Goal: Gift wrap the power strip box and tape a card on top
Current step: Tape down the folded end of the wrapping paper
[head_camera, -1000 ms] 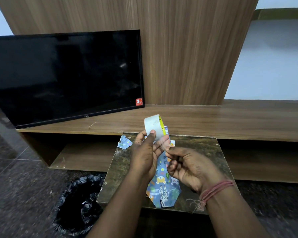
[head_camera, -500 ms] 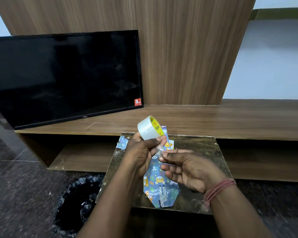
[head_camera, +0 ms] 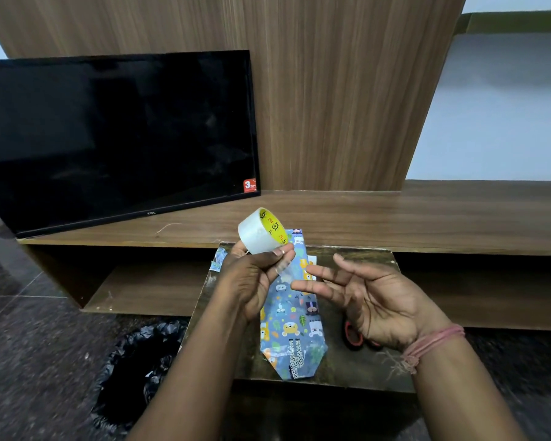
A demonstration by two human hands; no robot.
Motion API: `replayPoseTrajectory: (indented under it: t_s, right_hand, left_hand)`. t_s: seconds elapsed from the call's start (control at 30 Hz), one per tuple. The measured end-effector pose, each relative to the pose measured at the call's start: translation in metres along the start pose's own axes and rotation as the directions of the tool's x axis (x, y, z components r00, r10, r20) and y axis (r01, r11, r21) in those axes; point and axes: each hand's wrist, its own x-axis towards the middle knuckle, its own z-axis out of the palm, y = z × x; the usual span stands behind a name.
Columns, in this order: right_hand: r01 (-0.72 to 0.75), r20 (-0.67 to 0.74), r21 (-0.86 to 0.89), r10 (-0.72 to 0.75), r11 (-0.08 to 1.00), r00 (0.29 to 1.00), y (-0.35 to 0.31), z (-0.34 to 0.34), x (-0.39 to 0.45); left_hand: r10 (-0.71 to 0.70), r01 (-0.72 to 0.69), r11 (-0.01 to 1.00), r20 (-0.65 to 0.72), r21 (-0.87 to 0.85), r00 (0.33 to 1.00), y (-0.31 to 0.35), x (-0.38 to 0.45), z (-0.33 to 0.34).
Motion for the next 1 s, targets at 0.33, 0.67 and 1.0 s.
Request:
replayPoseTrajectory:
  t_s: [0.33,0.67,1.0]
  right_hand:
    - [-0.025,-0.441,-0.272,-0.102,0.962,0.891,-0.011,-0.005,-0.011]
    - [-0.673,-0.546,-0.73,-0.694,0.12,0.469,0.0,-0.057,0.02]
    - [-0.729,-0.419,-0.682,-0.783,-0.063,0.46,0.025,-0.062,0.045]
  left_hand:
    - [0.016,-0.016,0.998,0.009,0.059,1.0,-0.018,-0.002,0.007]
    - [-0.117,0.11,0.99,0.071,0.09,0.991,-0.016,-0.005,0.006]
    - [-0.136,0.11,0.985,0.199,0.134,0.971,-0.012,-0.005,0.003]
